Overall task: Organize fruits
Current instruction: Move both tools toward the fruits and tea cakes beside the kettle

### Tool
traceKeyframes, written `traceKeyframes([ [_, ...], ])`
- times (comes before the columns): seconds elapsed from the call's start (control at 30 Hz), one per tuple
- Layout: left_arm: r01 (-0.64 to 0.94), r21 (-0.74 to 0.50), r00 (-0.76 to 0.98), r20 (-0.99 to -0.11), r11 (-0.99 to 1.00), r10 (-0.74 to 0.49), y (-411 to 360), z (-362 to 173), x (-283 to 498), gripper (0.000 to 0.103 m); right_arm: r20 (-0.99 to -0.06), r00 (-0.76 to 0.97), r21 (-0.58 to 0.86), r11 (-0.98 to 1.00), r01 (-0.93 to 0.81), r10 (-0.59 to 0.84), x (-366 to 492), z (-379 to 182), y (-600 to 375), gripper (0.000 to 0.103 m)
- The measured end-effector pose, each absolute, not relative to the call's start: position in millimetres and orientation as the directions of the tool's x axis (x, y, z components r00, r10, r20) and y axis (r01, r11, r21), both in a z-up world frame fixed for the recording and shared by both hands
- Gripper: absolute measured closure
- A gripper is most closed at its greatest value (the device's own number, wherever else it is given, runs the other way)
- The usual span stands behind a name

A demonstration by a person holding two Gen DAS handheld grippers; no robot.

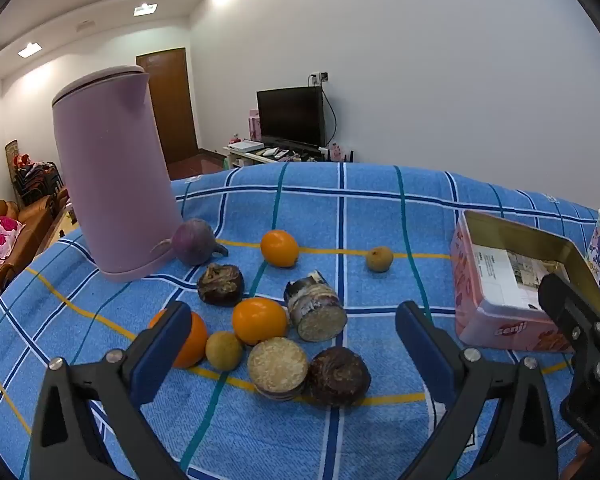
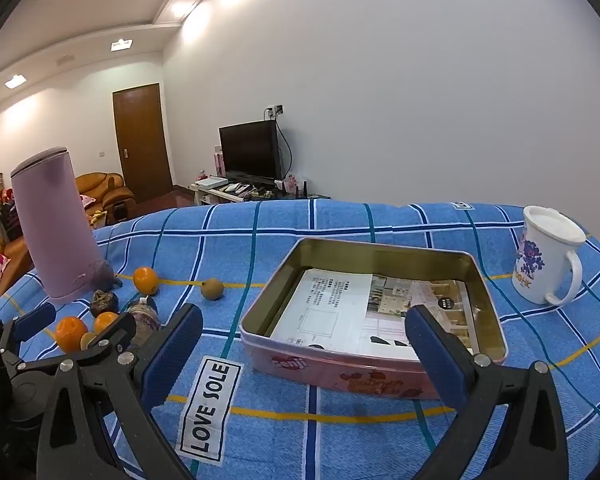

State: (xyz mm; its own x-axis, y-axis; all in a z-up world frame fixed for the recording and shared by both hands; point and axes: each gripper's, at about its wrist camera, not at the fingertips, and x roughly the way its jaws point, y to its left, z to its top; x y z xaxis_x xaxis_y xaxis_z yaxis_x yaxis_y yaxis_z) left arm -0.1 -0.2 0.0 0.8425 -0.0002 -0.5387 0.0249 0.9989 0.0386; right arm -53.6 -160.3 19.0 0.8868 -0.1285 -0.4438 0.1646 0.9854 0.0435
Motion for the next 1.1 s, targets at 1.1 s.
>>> traceKeyframes([
  [1.1,0.014,0.023,0.842,-0.540,1.000,0.001,1.3,-2.4,-0.9,0.000,-0.450,0.887,0.052,0.989,0.140,-0.102,-52.9,17.0,-159.2,0.001],
])
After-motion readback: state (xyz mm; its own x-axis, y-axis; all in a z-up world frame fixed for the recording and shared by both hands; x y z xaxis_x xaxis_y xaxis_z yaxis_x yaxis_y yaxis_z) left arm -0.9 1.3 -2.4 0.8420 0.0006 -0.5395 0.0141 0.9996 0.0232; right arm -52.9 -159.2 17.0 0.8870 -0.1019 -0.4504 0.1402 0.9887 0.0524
